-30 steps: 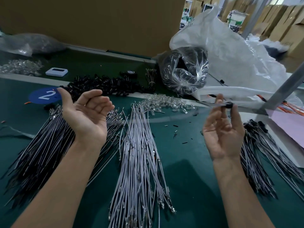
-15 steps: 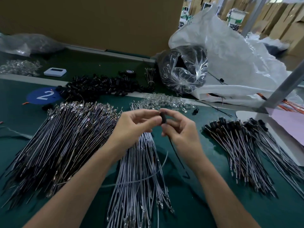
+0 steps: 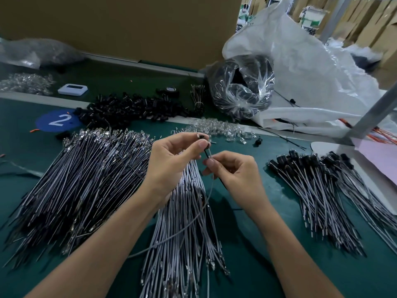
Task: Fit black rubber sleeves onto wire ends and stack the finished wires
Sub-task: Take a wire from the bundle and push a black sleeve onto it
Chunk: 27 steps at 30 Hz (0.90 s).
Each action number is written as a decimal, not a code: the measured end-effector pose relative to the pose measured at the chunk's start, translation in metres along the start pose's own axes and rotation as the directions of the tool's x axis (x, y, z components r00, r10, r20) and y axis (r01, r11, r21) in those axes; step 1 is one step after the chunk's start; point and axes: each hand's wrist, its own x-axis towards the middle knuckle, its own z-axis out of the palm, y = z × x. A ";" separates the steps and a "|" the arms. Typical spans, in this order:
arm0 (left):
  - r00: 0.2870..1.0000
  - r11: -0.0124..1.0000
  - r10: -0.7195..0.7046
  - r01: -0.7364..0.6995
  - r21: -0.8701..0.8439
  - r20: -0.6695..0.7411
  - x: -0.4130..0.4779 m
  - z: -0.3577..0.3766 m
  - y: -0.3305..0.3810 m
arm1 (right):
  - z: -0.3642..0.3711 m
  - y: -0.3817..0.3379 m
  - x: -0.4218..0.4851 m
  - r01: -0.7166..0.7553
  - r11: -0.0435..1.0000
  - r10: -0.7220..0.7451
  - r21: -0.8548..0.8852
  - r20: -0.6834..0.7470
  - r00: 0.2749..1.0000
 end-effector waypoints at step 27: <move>0.997 0.983 -0.082 0.081 -0.164 -0.003 -0.003 0.000 0.011 | 0.010 -0.001 -0.005 -0.026 0.968 0.025 0.248 0.008 1.000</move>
